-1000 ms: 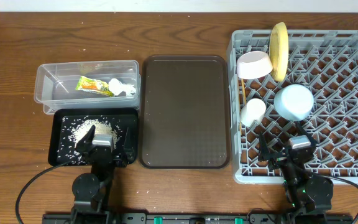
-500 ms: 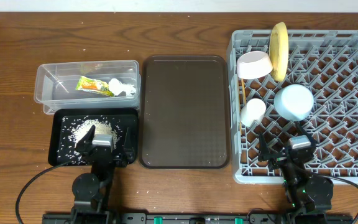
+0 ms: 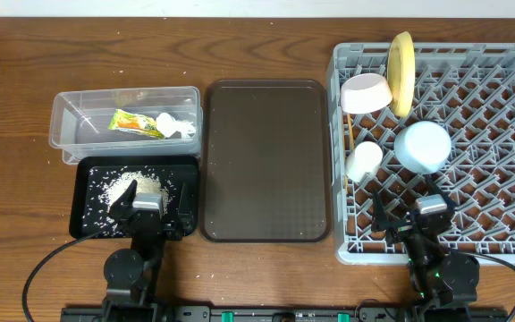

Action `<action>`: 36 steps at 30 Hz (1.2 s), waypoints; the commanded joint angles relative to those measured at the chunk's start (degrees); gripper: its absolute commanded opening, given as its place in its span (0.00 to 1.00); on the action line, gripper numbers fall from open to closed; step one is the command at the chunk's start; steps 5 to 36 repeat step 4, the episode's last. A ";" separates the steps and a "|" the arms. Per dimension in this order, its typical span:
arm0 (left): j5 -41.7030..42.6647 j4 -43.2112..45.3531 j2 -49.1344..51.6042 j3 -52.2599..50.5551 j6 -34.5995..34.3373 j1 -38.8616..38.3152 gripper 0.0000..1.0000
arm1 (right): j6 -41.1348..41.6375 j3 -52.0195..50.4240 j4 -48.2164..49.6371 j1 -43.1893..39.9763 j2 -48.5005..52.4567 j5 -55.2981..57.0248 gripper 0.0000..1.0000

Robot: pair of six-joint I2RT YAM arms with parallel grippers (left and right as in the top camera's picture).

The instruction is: Sort waste into correct bins and load items into the dishwasher rack

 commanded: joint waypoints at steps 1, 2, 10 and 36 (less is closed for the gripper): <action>0.76 -0.76 -0.37 -1.66 0.76 0.35 0.98 | 0.24 -0.09 -0.24 -0.26 -0.11 0.35 0.99; 0.76 -0.76 -0.37 -1.66 0.79 0.35 0.98 | 0.24 -0.09 -0.24 -0.26 -0.11 0.35 0.99; 0.76 -0.76 -0.37 -1.66 0.79 0.35 0.98 | 0.24 -0.09 -0.24 -0.26 -0.11 0.35 0.99; 0.76 -0.76 -0.37 -1.66 0.79 0.35 0.98 | 0.24 -0.09 -0.24 -0.26 -0.11 0.35 0.99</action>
